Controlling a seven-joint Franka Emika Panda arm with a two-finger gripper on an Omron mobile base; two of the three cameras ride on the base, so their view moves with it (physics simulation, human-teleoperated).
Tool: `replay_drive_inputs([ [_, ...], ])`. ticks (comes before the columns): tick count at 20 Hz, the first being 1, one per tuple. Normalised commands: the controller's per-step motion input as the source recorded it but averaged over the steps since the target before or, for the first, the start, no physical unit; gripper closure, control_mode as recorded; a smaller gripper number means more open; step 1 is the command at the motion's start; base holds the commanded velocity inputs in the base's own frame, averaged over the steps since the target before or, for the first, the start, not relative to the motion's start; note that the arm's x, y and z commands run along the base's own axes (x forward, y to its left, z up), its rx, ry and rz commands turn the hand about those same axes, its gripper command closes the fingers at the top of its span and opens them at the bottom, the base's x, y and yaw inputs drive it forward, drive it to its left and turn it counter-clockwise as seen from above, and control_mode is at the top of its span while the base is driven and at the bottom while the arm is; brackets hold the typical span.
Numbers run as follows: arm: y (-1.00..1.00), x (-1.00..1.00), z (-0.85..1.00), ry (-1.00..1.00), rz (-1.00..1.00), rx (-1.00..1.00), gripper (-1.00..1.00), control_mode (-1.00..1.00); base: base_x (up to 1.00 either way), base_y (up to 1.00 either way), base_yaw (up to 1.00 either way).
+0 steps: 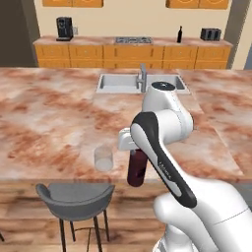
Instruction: There is a wine glass and glass cup on the dining counter. Place the wine bottle next to the wine glass and the juice bottle next to the glass cup.
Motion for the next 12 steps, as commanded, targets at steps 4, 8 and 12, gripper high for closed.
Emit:
replay_drive_inputs([
  [4, 0.00, 0.00, 0.00, 0.00, 0.00, 0.00, 1.00, 1.00, 0.42, 0.38, -0.54],
  [8, 0.00, 0.00, 0.00, 0.00, 0.00, 0.00, 1.00, 1.00, 0.15, 0.30, -0.38],
  [12, 0.00, 0.00, 0.00, 0.00, 0.00, 0.00, 1.00, 1.00, 0.00, 0.01, -0.03],
])
